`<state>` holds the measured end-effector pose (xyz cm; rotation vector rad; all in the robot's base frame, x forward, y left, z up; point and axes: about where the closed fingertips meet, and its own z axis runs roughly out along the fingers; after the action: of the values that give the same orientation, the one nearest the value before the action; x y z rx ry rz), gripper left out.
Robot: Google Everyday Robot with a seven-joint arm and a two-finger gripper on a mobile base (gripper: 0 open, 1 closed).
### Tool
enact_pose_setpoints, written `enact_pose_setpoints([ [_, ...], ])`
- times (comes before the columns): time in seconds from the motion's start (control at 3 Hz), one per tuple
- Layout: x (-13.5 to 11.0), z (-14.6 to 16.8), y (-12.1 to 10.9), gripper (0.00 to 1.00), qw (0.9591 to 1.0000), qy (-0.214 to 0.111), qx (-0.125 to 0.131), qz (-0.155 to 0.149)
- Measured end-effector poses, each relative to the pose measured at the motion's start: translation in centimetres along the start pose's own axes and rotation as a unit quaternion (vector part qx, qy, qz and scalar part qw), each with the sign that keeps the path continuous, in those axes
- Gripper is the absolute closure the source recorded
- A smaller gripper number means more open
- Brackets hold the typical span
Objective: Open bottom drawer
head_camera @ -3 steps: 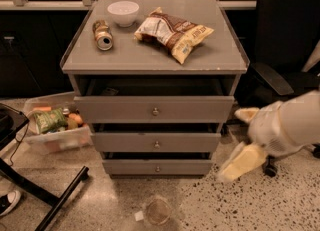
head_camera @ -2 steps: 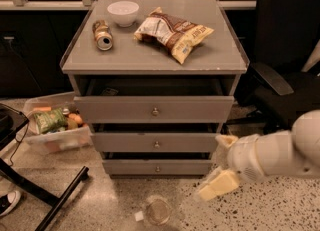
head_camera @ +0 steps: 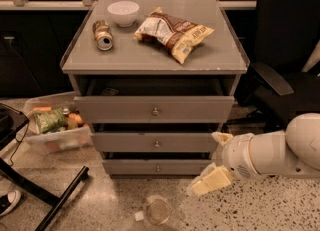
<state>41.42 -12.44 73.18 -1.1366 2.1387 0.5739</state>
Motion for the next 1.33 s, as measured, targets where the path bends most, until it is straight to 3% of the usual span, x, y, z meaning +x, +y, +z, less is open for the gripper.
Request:
enact_pose_setpoints([
  [0.33, 0.0, 0.1, 0.1, 0.00, 0.9999, -0.009, -0.010, 0.003],
  [0.67, 1.9, 3.9, -0.8, 0.00, 0.9989, -0.032, -0.032, 0.016],
  [1.0, 5.4, 9.7, -2.4, 0.00, 0.9955, -0.067, -0.048, 0.046],
  [1.33, 9.1, 15.5, -4.5, 0.00, 0.9915, -0.098, -0.032, 0.080],
])
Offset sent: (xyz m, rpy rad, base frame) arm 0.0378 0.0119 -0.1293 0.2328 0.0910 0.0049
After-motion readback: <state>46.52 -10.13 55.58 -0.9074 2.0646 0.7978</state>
